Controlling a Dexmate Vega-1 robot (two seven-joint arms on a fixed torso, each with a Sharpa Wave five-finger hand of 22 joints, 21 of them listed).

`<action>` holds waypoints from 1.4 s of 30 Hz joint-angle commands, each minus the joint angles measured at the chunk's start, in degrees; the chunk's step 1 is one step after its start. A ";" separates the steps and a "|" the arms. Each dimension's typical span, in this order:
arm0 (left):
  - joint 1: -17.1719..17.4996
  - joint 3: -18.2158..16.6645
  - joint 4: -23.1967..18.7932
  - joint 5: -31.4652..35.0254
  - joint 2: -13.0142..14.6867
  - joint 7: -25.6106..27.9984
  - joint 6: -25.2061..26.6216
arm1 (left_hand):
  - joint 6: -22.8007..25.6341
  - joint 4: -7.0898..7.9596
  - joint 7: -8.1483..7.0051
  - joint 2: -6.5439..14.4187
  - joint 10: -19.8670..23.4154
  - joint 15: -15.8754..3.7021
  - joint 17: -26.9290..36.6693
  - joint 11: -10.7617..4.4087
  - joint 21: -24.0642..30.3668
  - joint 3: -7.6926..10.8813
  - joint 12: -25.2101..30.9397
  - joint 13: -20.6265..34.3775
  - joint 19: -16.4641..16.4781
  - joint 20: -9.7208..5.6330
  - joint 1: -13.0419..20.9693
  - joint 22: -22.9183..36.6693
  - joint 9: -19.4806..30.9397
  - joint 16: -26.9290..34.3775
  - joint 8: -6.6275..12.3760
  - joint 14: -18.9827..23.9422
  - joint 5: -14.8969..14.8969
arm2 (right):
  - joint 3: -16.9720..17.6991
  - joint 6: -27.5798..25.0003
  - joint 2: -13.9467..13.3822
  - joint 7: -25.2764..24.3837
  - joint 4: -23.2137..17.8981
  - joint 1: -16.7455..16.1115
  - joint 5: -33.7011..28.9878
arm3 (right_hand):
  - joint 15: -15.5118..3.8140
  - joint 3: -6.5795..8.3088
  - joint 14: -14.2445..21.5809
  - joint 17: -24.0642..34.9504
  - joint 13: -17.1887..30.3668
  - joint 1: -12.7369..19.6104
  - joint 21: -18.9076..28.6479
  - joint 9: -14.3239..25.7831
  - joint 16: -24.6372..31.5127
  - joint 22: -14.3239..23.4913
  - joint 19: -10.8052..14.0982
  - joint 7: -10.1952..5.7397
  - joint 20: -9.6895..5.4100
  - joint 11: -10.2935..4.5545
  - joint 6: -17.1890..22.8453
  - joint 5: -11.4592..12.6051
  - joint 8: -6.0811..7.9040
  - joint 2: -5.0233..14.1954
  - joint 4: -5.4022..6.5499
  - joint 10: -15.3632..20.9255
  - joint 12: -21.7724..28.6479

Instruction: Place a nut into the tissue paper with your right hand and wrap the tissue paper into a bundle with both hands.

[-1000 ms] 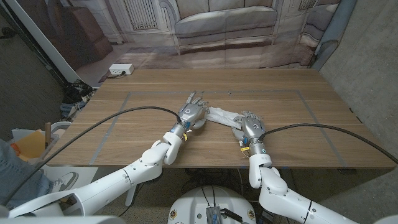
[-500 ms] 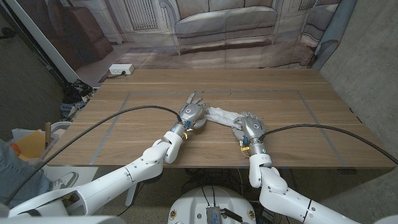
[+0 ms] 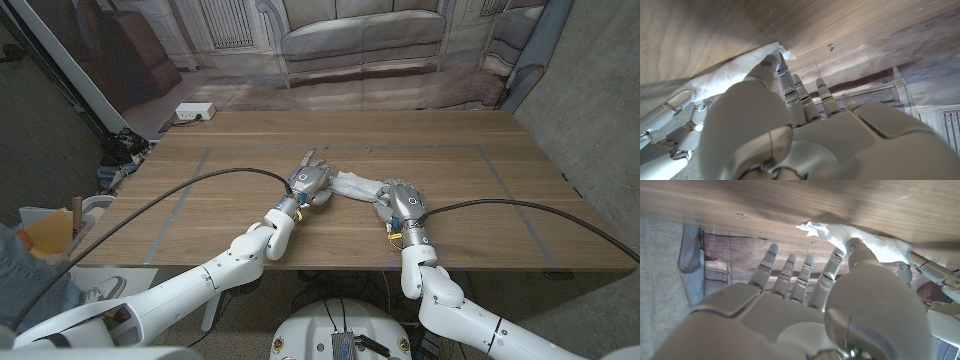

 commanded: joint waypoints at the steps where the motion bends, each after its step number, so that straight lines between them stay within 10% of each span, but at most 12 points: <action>1: -0.93 -1.20 -1.34 -4.11 0.30 -4.12 -1.16 | 0.98 0.53 0.58 0.84 0.86 -3.80 0.12 0.17 0.24 0.11 0.10 0.14 0.14 0.02 -0.16 -0.05 0.23 0.21 0.46 0.65 -0.06 | 0.85 -1.23 -1.40 5.13 -2.91 1.27 0.93 | -0.87 0.10 1.08 0.26 0.16 -0.33 -0.16 -0.13 0.68 0.12 -0.20 0.10 0.02 0.05 0.46 -0.41 0.19 0.79 0.62 0.85 0.35; 42: -8.79 -1.69 -0.84 -9.59 -1.40 -17.78 -3.63 | 2.65 -0.07 2.54 1.13 2.50 -2.87 -0.17 0.99 0.11 1.48 -0.75 0.00 1.41 1.65 -0.43 -0.07 0.16 -0.45 0.37 1.71 -0.10 | 2.14 -8.96 -4.40 18.43 -8.71 7.26 7.93 | -0.76 0.87 4.77 0.29 0.14 -0.57 -0.89 -1.53 0.83 0.20 -1.65 0.36 -0.02 -0.70 3.29 -4.06 0.76 1.12 -0.14 4.33 1.10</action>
